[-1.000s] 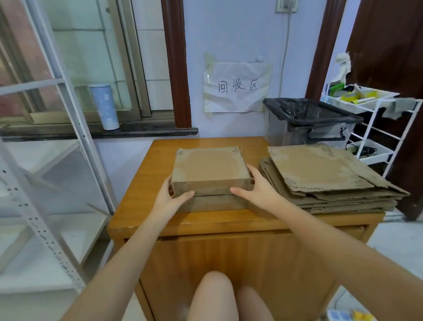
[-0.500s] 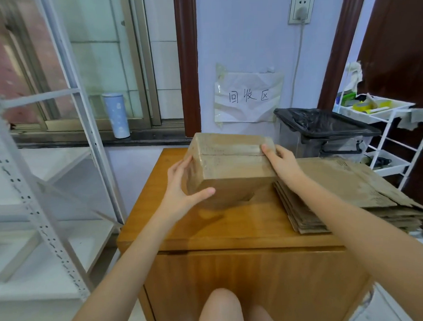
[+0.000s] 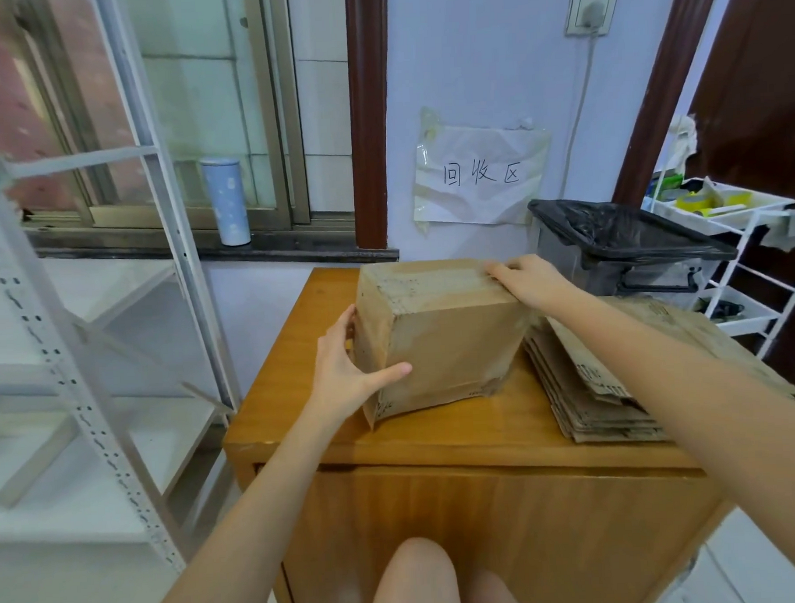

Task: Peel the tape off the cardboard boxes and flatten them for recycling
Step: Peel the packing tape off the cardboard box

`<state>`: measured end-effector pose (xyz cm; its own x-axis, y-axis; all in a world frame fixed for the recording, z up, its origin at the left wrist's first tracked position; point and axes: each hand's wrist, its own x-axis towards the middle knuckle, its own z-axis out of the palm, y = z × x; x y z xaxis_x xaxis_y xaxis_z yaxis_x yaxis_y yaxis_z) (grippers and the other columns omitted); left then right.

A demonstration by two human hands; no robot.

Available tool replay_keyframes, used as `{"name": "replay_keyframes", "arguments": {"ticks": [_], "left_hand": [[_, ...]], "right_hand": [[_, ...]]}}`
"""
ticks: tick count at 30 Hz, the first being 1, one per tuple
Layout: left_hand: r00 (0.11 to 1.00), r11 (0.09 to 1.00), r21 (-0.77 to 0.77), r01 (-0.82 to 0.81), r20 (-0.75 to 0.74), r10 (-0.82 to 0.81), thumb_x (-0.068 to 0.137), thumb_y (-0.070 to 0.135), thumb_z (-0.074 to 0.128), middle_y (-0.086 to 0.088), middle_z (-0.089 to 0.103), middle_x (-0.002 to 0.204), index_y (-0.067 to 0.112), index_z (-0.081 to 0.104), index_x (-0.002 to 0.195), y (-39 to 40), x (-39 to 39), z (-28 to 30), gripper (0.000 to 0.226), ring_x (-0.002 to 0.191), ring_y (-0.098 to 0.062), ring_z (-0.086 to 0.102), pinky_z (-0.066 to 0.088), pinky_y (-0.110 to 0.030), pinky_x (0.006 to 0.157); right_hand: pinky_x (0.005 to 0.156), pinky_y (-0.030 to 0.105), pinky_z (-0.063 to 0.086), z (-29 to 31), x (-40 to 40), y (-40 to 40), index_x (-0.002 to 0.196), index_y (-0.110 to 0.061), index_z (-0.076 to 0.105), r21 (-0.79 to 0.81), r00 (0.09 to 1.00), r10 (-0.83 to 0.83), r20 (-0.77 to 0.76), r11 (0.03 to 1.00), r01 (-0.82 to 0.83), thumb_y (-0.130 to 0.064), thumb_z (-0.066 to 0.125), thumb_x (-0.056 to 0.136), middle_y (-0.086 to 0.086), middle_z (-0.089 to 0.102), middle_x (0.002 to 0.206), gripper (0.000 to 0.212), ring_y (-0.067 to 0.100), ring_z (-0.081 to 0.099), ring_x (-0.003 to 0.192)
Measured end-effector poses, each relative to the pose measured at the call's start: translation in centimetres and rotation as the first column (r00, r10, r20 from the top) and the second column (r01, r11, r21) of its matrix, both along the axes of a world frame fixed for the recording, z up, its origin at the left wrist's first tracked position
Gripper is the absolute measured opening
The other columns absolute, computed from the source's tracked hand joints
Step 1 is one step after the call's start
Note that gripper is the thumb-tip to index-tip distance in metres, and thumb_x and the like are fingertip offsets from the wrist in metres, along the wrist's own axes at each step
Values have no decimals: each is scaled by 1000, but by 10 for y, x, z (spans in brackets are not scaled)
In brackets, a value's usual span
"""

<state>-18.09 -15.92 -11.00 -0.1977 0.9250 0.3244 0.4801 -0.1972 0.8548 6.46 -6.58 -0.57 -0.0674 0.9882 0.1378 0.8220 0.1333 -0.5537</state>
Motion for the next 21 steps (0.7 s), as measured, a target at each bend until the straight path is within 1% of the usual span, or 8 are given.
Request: {"name": "replay_keyframes", "arguments": {"ticks": [2, 4, 7, 10, 13, 15, 18, 21], "left_hand": [[997, 997, 11, -73, 14, 73, 39, 76, 75, 5, 37, 144, 32, 28, 145, 0, 1, -4, 124, 130, -15, 37, 39, -48, 107], [985, 985, 26, -170, 21, 170, 45, 69, 80, 5, 38, 143, 30, 28, 144, 1, 4, -4, 118, 130, -15, 35, 38, -47, 108], [956, 955, 68, -290, -16, 291, 52, 66, 80, 3, 38, 142, 25, 27, 144, 3, 15, -3, 115, 130, -16, 33, 35, -42, 109], [925, 922, 107, -371, -45, 378, 53, 69, 78, -3, 41, 137, 17, 28, 144, 2, 28, 0, 116, 126, -19, 34, 35, -38, 107], [893, 895, 116, -431, -88, 441, 53, 71, 76, -7, 44, 132, 13, 29, 144, 1, 40, 1, 117, 121, -22, 37, 34, -35, 101], [869, 873, 126, -471, -101, 484, 52, 72, 75, -9, 45, 129, 10, 30, 143, -3, 48, -1, 119, 119, -24, 39, 34, -35, 98], [838, 841, 158, -517, -108, 536, 51, 76, 73, -11, 48, 125, 7, 34, 140, -8, 59, -8, 119, 115, -27, 43, 36, -37, 95], [861, 864, 160, -477, -110, 496, 52, 80, 66, -11, 47, 128, 6, 34, 139, -14, 65, -16, 119, 119, -28, 44, 37, -40, 97]], "right_hand": [[89, 38, 43, 8, -16, -4, 124, -8, 57, 258, 968, -50, 244, 966, -16, -46, 42, 97, 11, 62, 123, 49, 28, 55, 113], [96, 35, 39, 20, -40, -18, 130, -16, 54, 415, 957, 80, 280, 888, -196, -44, 51, 94, 2, 57, 131, 46, 20, 50, 122], [100, 32, 37, 27, -82, -50, 134, -26, 50, 391, 869, 339, 360, 791, -470, -56, 64, 82, -9, 52, 135, 62, 11, 45, 125], [94, 34, 44, 18, -102, -59, 135, -27, 49, 342, 755, 395, 523, 714, -610, -61, 68, 74, -7, 54, 130, 73, 13, 48, 118], [91, 35, 46, 8, -98, -52, 130, -22, 56, 409, 761, 392, 517, 668, -622, -46, 73, 77, -2, 60, 125, 61, 17, 54, 114], [92, 36, 46, -1, -93, -49, 125, -16, 61, 472, 786, 408, 464, 637, -609, -37, 76, 77, 1, 64, 121, 54, 20, 57, 113], [90, 33, 48, -12, -83, -51, 119, -14, 65, 512, 823, 444, 354, 645, -568, -31, 77, 77, 1, 66, 116, 47, 18, 60, 108], [89, 29, 50, -21, -67, -52, 113, -12, 69, 525, 824, 500, 268, 641, -560, -25, 79, 77, -1, 69, 108, 40, 15, 63, 101]]}}
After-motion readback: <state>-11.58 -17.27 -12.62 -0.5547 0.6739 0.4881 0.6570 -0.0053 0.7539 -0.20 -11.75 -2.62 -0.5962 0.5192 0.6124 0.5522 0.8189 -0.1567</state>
